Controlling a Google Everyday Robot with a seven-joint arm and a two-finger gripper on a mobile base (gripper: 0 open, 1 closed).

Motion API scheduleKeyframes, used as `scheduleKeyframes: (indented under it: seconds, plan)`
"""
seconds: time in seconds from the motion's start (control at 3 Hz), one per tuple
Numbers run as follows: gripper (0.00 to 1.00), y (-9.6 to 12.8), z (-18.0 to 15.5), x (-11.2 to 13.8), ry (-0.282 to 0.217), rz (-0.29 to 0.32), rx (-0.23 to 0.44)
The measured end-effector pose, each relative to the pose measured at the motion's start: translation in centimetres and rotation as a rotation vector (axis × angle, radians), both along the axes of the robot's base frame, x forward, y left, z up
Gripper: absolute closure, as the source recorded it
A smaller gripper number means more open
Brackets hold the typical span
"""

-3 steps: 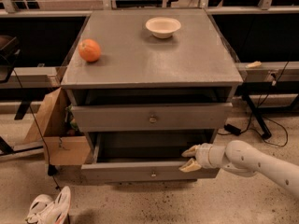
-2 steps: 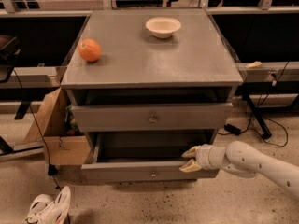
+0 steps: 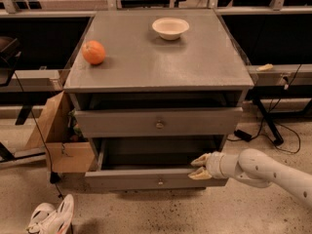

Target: Close middle drawer

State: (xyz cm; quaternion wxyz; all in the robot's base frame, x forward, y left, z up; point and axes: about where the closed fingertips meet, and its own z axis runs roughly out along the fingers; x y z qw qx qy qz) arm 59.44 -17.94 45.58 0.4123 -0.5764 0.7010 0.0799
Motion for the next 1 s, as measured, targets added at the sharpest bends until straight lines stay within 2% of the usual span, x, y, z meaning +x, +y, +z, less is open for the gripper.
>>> scheduleKeyframes:
  seconds: [0.33,0.67,1.0]
  plan:
    - [0.11,0.0,1.1,-1.0,-0.007,0.008,0.015]
    - [0.0,-0.1,2.4,-2.1,-0.018,0.019,0.019]
    - [0.0,-0.6,3.4,-3.7,-0.015,0.026,0.004]
